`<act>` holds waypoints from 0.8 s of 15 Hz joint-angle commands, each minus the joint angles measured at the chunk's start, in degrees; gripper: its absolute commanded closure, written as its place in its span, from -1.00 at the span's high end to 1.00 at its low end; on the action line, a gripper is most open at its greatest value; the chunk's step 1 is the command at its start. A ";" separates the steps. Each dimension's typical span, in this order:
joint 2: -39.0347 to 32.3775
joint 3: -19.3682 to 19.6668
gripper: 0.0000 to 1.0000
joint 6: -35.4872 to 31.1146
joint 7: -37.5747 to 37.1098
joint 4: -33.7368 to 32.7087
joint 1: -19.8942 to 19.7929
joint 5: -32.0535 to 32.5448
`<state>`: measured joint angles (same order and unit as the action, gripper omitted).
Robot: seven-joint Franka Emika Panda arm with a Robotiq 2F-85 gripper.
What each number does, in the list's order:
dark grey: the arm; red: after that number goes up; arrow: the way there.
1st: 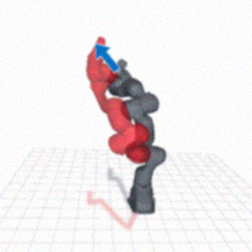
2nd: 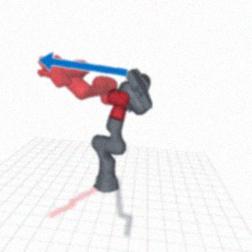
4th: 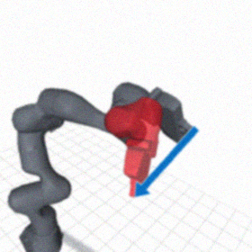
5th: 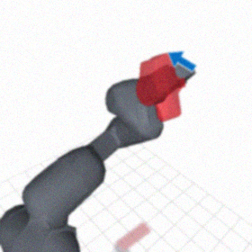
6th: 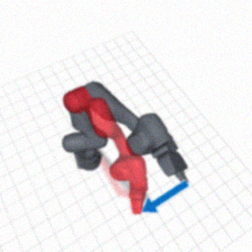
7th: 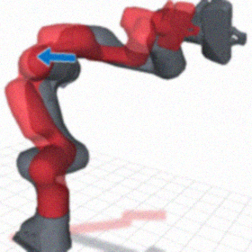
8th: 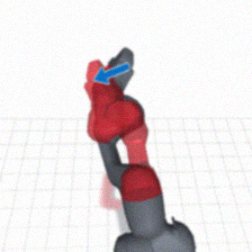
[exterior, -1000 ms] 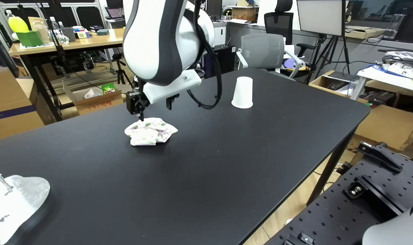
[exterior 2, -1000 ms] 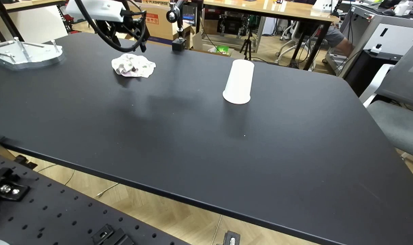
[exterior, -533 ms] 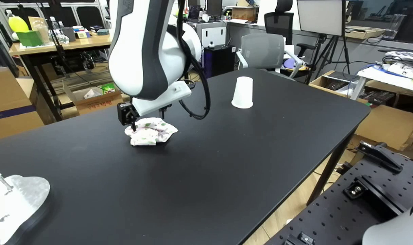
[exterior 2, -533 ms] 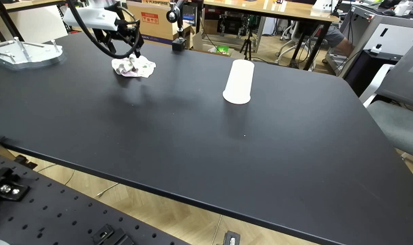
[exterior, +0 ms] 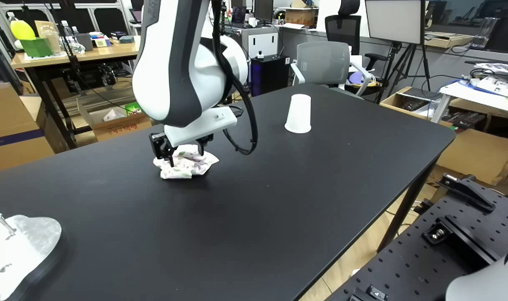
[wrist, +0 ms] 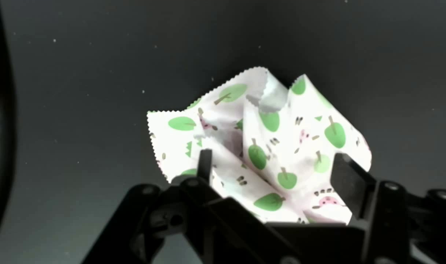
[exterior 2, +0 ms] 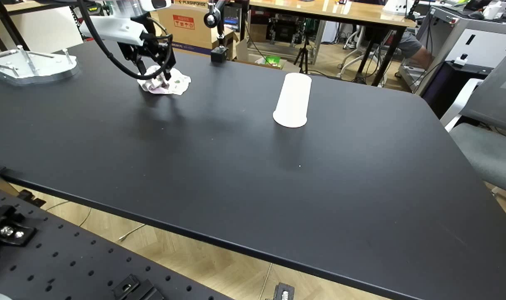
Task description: Pick up the clothe and put it on the mental object
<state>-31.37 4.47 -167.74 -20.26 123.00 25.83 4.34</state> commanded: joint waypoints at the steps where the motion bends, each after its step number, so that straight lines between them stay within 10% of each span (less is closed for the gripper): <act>1: -0.41 -2.15 0.05 1.47 0.80 -1.25 -2.25 -1.68; 8: 2.45 -6.71 -0.92 3.40 2.55 0.19 -6.62 -5.89; 12: 6.78 -10.03 -1.00 8.46 3.85 1.36 -10.15 -9.65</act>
<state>-29.18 -2.89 -163.78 -17.59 122.98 18.62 -2.60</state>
